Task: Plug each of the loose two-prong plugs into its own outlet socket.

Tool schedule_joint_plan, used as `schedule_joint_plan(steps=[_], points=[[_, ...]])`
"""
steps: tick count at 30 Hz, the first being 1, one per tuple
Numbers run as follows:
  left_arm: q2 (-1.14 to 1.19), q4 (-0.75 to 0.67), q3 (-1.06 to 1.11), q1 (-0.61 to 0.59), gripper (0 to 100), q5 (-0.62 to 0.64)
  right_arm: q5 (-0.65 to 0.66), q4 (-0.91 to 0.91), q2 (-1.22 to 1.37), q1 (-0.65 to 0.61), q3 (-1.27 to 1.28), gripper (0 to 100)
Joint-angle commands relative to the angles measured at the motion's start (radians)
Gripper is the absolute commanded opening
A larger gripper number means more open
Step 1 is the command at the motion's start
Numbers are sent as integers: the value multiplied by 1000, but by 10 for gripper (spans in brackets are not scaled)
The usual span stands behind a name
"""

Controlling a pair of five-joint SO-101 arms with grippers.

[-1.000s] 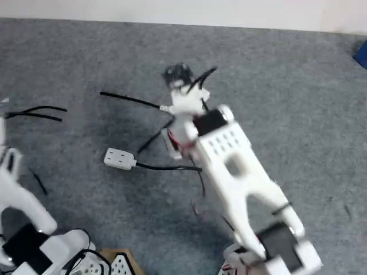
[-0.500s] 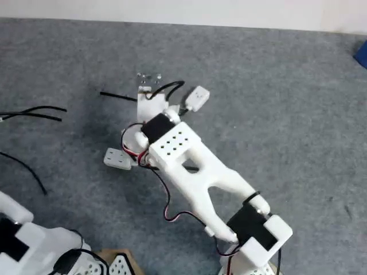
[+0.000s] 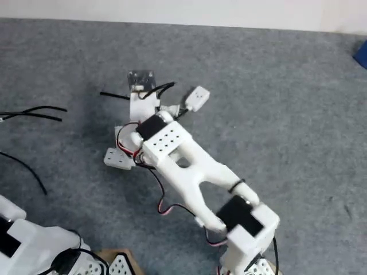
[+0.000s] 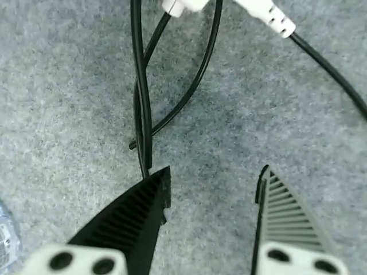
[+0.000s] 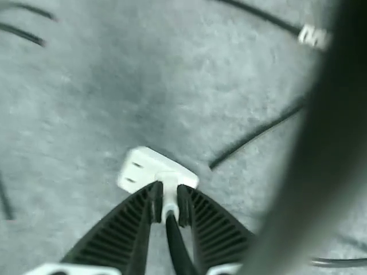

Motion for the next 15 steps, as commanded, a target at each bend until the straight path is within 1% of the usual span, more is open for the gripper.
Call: schedule_joint_plan(steps=[1,5,9,15], points=[[-2,-11,-16,-4,246,5,21,-8,24,12,-85,5],[-1,-12,-16,-4,246,5,21,38,33,13,-136,5],[-1,-12,-16,-4,246,5,18,41,38,8,-148,5],[-1,-14,-15,-2,246,6,17,101,38,-56,-156,5]])
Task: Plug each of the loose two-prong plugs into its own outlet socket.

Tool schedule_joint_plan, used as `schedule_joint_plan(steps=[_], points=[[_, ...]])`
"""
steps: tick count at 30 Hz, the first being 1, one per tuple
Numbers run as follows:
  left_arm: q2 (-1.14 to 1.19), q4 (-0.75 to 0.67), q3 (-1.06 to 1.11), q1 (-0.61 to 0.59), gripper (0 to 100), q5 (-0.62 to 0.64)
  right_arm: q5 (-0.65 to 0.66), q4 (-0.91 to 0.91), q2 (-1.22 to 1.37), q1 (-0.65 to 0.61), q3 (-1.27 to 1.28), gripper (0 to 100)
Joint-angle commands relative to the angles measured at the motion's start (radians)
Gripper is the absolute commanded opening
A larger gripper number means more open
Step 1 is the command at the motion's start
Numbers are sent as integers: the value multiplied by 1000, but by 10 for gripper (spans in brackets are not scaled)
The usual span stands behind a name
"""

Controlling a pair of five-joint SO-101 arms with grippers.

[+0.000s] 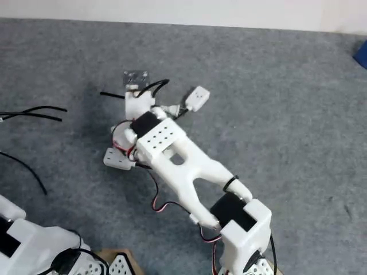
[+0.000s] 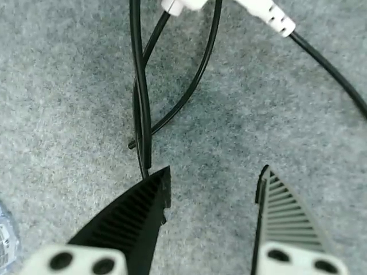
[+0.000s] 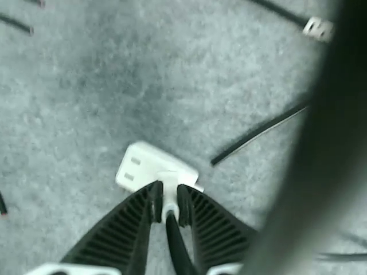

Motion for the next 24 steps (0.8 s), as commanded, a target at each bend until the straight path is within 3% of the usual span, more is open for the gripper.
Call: schedule_joint_plan(steps=[1,24], points=[[-4,-14,-15,-2,246,8,6,15,-10,-38,-48,5],[-4,-14,-15,-4,246,5,-17,-2,67,16,-113,5]])
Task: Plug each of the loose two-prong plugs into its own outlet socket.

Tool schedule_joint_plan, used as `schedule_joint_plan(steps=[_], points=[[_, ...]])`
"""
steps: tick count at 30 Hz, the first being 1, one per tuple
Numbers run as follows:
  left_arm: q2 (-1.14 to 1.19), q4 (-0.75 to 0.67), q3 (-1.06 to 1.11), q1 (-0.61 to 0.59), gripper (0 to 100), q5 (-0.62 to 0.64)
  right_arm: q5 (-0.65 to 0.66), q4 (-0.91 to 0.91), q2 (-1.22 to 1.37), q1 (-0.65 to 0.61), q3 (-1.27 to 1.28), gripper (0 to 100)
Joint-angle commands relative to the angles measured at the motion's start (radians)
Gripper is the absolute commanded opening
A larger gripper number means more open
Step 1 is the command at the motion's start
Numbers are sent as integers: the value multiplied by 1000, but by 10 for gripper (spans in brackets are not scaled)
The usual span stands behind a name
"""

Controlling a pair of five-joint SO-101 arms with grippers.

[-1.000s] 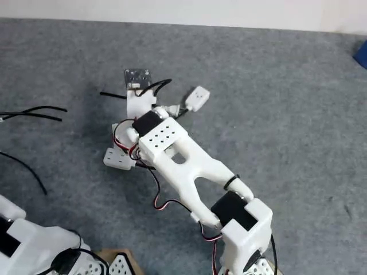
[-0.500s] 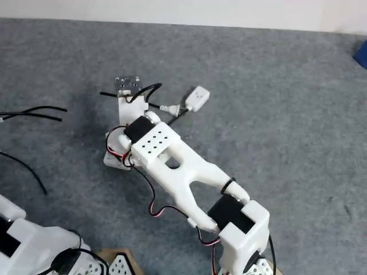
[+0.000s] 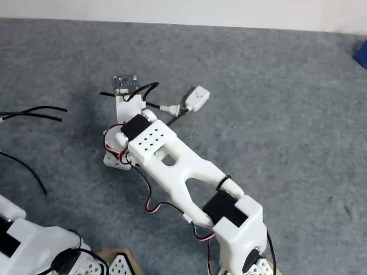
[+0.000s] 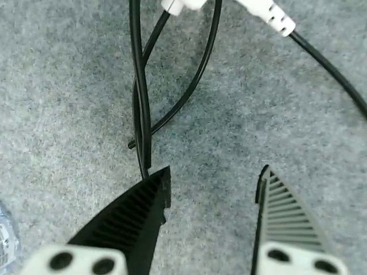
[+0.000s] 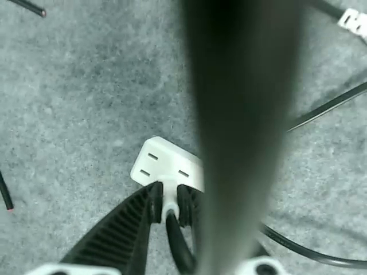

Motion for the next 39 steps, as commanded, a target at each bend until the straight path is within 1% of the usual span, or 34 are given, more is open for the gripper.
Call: schedule_joint_plan(steps=[1,6,13,20,26,34,39], points=[[-4,-14,-15,-4,246,5,-9,-1,-5,41,-48,5],[-4,-14,-15,-2,246,5,18,30,-5,42,-51,5],[-4,-14,-15,-2,246,5,17,24,1,38,-47,5],[-4,-14,-15,-2,246,5,17,10,94,39,-84,5],[-4,-14,-15,-2,246,5,17,48,97,41,-116,5],[-4,-14,-15,-5,246,5,18,105,97,-28,-116,5],[-4,-14,-15,-5,246,5,18,117,97,-47,-116,5]])
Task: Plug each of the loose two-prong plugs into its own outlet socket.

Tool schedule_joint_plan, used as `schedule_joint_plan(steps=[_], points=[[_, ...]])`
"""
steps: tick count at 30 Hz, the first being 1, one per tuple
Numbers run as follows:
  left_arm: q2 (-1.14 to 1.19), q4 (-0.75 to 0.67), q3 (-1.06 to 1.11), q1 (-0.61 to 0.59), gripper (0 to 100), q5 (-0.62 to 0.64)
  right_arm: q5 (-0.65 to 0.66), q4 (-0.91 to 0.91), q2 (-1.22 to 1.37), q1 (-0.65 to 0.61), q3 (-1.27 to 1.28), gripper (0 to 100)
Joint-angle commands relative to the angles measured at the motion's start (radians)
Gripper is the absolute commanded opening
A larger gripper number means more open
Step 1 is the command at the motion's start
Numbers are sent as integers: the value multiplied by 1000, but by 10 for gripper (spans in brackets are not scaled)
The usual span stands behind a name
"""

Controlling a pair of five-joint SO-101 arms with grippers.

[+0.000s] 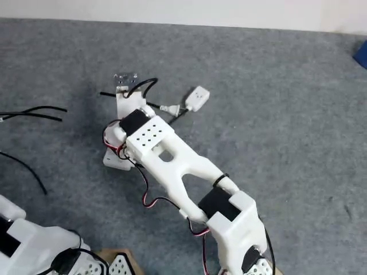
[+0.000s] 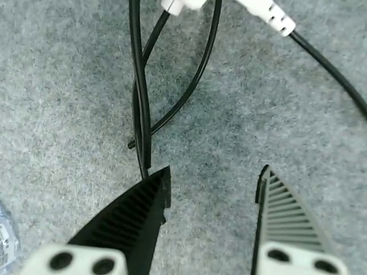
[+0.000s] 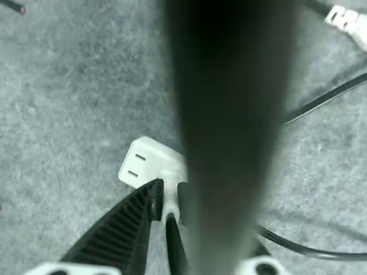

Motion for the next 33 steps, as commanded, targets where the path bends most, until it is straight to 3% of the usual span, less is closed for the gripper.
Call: schedule_joint_plan(steps=[1,22,33], points=[[-4,-14,-15,-4,246,5,11,22,4,-38,-8,5],[-2,-14,-13,-2,246,6,32,12,59,-61,-22,5],[-2,-14,-15,-4,246,5,51,148,340,-107,-355,5]])
